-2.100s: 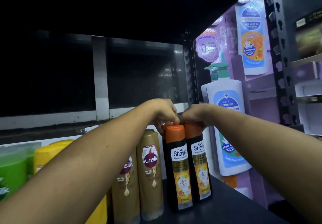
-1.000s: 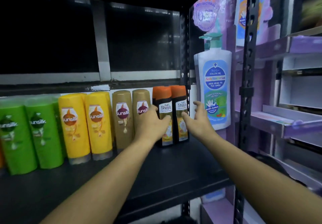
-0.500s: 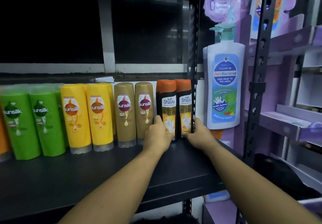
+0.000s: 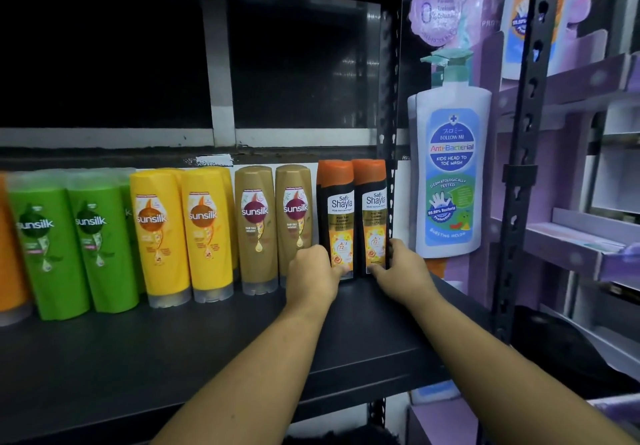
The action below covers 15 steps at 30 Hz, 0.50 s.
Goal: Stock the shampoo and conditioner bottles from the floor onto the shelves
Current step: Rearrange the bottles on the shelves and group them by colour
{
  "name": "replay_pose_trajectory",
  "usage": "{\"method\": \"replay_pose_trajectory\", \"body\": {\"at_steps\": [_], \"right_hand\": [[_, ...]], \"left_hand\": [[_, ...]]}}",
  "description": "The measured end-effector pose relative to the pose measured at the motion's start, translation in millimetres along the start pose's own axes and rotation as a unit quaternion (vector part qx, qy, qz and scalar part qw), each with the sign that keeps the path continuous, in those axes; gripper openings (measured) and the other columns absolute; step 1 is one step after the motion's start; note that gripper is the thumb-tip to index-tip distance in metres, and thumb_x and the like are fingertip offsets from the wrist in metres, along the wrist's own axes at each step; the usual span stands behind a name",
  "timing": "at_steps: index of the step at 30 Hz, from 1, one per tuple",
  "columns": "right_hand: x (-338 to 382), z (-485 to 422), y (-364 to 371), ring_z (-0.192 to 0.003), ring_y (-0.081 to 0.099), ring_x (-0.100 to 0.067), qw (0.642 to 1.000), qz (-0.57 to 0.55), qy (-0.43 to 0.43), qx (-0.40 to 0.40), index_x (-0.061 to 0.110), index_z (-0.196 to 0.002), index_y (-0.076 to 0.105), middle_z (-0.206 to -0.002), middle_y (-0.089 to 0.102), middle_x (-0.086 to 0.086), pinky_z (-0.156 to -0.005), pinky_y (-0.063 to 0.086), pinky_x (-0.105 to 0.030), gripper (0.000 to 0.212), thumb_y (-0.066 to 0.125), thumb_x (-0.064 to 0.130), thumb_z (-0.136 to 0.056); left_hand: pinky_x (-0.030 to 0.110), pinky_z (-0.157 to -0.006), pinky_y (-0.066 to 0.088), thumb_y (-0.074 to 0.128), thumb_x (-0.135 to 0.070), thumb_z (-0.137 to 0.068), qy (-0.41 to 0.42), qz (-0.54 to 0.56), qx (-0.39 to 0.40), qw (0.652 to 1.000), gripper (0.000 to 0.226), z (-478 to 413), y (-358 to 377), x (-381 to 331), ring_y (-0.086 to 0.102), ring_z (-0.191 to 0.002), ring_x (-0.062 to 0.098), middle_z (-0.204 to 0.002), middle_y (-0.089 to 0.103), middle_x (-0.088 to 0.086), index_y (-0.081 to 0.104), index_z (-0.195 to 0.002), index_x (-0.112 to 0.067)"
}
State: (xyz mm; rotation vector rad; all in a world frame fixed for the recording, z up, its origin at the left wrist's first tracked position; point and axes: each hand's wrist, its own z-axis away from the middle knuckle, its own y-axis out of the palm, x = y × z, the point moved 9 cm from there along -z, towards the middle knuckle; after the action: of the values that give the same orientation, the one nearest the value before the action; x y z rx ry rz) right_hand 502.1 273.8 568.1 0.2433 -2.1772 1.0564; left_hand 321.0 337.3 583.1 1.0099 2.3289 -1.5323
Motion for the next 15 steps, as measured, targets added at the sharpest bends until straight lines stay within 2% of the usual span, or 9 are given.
{"method": "replay_pose_trajectory", "body": {"at_steps": [3,5,7,9,11,13,15], "right_hand": [[3,3,-12,-0.097,0.062,-0.025,0.998,0.03,-0.007,-0.061,0.016,-0.12,0.055,-0.109,0.063,-0.005,-0.078,0.049,-0.032,0.037,0.07,0.029,-0.089],[10,9,-21,-0.088,0.06,-0.024,0.994,0.051,-0.024,-0.097,0.018,-0.109,0.054,-0.1,0.059,-0.003,-0.074,0.051,-0.035,0.027,0.067,0.032,-0.09],[25,17,-26,-0.082,0.06,-0.022,0.988,0.065,-0.081,-0.117,0.02,-0.099,0.056,-0.093,0.059,0.0,-0.071,0.053,-0.037,0.014,0.062,0.03,-0.092],[46,24,-17,-0.084,0.061,-0.019,0.98,0.088,-0.162,-0.073,0.02,-0.097,0.063,-0.092,0.061,0.003,-0.071,0.052,-0.035,0.008,0.06,0.027,-0.094],[63,35,3,-0.091,0.062,-0.015,0.973,0.094,-0.209,0.019,0.023,-0.103,0.067,-0.097,0.064,0.008,-0.076,0.051,-0.03,0.011,0.061,0.027,-0.095],[74,47,25,-0.096,0.063,-0.012,0.975,0.066,-0.186,0.102,0.026,-0.109,0.068,-0.101,0.066,0.01,-0.08,0.049,-0.024,0.016,0.062,0.031,-0.095],[84,61,44,-0.1,0.063,-0.012,0.972,0.059,-0.155,0.164,0.023,-0.116,0.068,-0.107,0.068,0.007,-0.086,0.051,-0.026,0.026,0.063,0.037,-0.096]], "left_hand": [[0.033,-0.066,0.047,0.075,-0.043,-0.091,-0.003,0.003,-0.003,1.0,0.033,2,-5,5,0.059,-0.084,0.022,-0.091,0.061,0.003,0.063,-0.093,-0.013],[0.033,-0.068,0.05,0.074,-0.042,-0.092,0.019,-0.003,0.007,1.0,0.03,6,-9,5,0.063,-0.088,0.023,-0.095,0.066,0.004,0.066,-0.096,-0.014],[0.032,-0.072,0.054,0.072,-0.042,-0.093,0.062,-0.009,0.029,0.998,0.029,13,-15,4,0.065,-0.091,0.021,-0.099,0.069,0.002,0.07,-0.106,-0.016],[0.036,-0.081,0.058,0.069,-0.043,-0.094,0.11,-0.012,0.068,0.991,0.03,23,-22,8,0.065,-0.094,0.019,-0.103,0.071,-0.001,0.07,-0.114,-0.02],[0.04,-0.09,0.057,0.067,-0.043,-0.095,0.154,-0.033,0.126,0.979,0.034,34,-25,19,0.065,-0.104,0.019,-0.113,0.071,-0.001,0.069,-0.122,-0.023],[0.04,-0.096,0.055,0.065,-0.045,-0.096,0.174,-0.06,0.171,0.968,0.039,42,-31,37,0.064,-0.112,0.018,-0.122,0.07,-0.002,0.068,-0.128,-0.025],[0.04,-0.101,0.052,0.061,-0.048,-0.097,0.175,-0.07,0.195,0.963,0.042,48,-42,58,0.062,-0.118,0.017,-0.13,0.068,-0.004,0.066,-0.132,-0.026]]}}
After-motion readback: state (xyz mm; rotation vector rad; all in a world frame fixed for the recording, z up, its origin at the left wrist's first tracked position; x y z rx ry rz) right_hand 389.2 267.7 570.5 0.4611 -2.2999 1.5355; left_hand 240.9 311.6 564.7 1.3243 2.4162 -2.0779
